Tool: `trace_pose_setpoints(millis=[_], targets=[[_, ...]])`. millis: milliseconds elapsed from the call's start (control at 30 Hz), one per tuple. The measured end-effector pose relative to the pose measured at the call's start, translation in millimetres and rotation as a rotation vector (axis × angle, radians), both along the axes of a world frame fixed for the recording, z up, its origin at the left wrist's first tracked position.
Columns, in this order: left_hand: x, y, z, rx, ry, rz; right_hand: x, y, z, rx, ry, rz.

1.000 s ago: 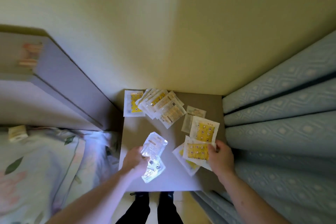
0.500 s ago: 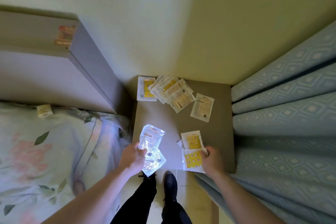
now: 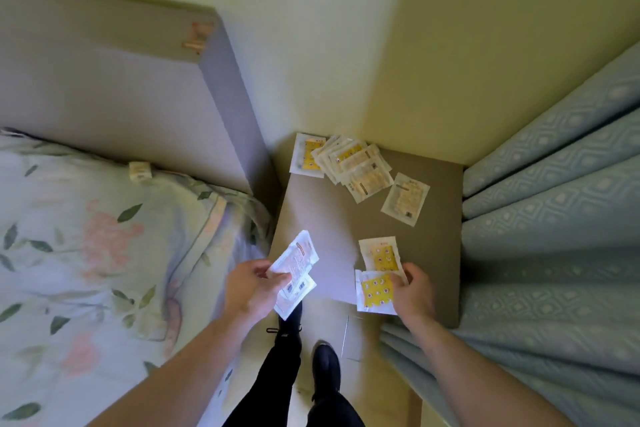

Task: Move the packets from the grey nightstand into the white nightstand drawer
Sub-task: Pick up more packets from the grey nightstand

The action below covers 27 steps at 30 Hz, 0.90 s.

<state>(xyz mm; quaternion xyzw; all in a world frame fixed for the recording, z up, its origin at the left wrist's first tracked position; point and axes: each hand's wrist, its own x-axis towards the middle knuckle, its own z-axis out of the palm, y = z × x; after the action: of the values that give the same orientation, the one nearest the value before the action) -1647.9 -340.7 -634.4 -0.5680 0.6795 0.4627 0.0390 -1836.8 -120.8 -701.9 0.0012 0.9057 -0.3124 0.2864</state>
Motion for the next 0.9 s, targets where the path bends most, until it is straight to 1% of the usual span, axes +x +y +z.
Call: trace_pose_setpoints(millis=[100, 133, 200, 367, 533, 667, 767, 900], targets=[[25, 18, 43, -0.054, 0.038, 0.021, 13, 7, 47, -0.078, 0.034, 0.064], [39, 28, 68, -0.066, 0.047, 0.030, 22, 11, 73, -0.100, 0.049, 0.091], [62, 43, 99, -0.091, 0.057, 0.042, 36, 17, 106, -0.132, 0.072, 0.119], [148, 91, 175, -0.241, 0.063, 0.097, 97, 35, 209, -0.264, 0.105, 0.294], [227, 124, 201, -0.313, 0.084, 0.148, 164, 41, 270, -0.355, 0.118, 0.487], [304, 153, 214, -0.405, 0.084, 0.183, 232, 39, 297, -0.383, 0.183, 0.674], [377, 179, 220, -0.465, 0.043, 0.221, 295, 35, 312, -0.397, 0.235, 0.796], [494, 219, 230, -0.506, 0.007, 0.287, 404, 37, 334, -0.450, 0.297, 0.965]])
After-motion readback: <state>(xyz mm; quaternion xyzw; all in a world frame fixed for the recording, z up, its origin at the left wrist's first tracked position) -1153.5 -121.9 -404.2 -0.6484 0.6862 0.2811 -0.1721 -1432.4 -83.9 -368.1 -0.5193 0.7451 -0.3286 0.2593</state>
